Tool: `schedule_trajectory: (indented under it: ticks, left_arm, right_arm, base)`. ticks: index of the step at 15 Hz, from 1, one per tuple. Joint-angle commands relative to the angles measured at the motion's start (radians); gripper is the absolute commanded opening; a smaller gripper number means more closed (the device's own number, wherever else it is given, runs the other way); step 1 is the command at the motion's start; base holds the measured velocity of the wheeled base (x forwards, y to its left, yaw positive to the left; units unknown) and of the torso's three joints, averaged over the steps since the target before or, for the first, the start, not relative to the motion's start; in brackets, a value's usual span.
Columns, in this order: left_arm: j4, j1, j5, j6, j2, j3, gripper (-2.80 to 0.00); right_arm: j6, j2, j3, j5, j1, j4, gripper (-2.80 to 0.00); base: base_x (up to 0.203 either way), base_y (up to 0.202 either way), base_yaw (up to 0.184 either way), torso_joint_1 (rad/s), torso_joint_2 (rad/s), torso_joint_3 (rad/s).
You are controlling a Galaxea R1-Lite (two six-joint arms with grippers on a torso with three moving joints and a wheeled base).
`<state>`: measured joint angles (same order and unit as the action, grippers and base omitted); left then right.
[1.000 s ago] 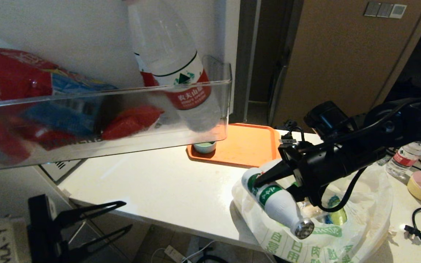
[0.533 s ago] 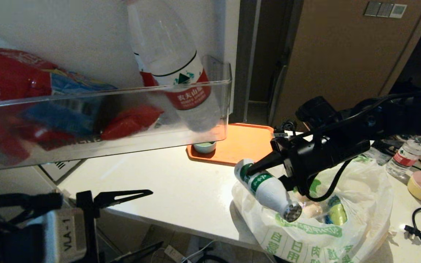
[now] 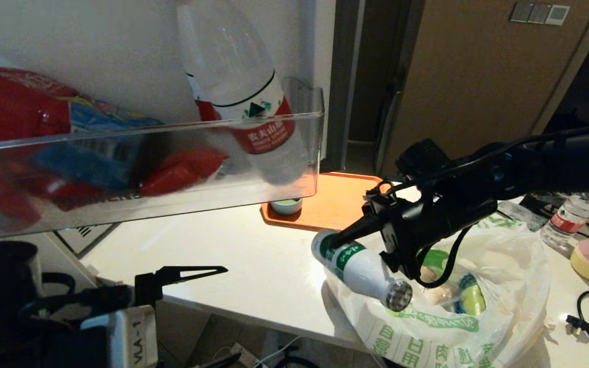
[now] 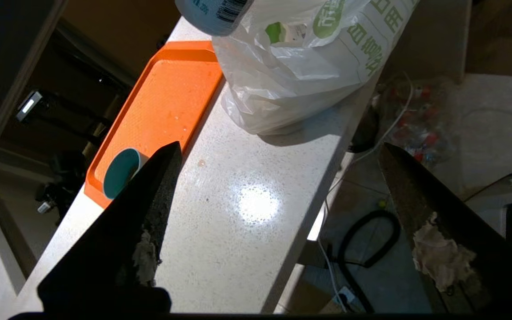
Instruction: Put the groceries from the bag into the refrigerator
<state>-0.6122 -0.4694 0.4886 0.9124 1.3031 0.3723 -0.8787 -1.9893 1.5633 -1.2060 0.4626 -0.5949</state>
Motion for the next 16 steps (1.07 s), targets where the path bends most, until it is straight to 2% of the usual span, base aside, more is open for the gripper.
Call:
schedule_trajectory:
  ticks: [1,4,7,9,12,14,16]
  left_arm:
    - [-0.005,0.000,0.001,0.006,0.006,0.000,0.00]
    - [-0.010,0.000,-0.002,0.020,0.012,0.017,0.00]
    - [-0.012,-0.007,-0.023,0.044,0.002,0.007,0.00]
    - [-0.018,-0.012,-0.051,0.052,0.004,0.007,0.00]
    - [-0.077,-0.014,-0.073,0.054,0.008,0.002,0.00]
    - [-0.149,-0.019,-0.077,0.066,0.013,0.006,0.00]
    - [-0.186,-0.045,-0.077,0.080,0.013,0.001,0.00]
  right_arm:
    - [-0.022,-0.002,-0.003,-0.007,0.024,-0.003,-2.80]
    - [-0.038,-0.008,0.004,-0.013,0.062,-0.003,-2.80]
    - [-0.059,-0.017,0.006,-0.102,0.072,-0.003,-2.80]
    - [-0.075,-0.026,0.004,-0.116,0.074,-0.003,-2.80]
    - [-0.075,-0.045,0.005,-0.189,0.073,-0.003,-2.80]
    - [-0.075,-0.048,0.004,-0.207,0.074,-0.002,-2.80]
    - [-0.075,-0.072,0.006,-0.265,0.073,-0.002,-2.80]
  base:
    - [0.000,0.000,0.000,0.000,0.00,0.000]
    - [0.000,0.000,0.000,0.000,0.00,0.000]
    - [0.000,0.000,0.000,0.000,0.00,0.000]
    - [0.000,0.000,0.000,0.000,0.00,0.000]
    - [0.000,0.000,0.000,0.000,0.00,0.000]
    - [0.000,0.000,0.000,0.000,0.00,0.000]
    - [0.000,0.000,0.000,0.000,0.00,0.000]
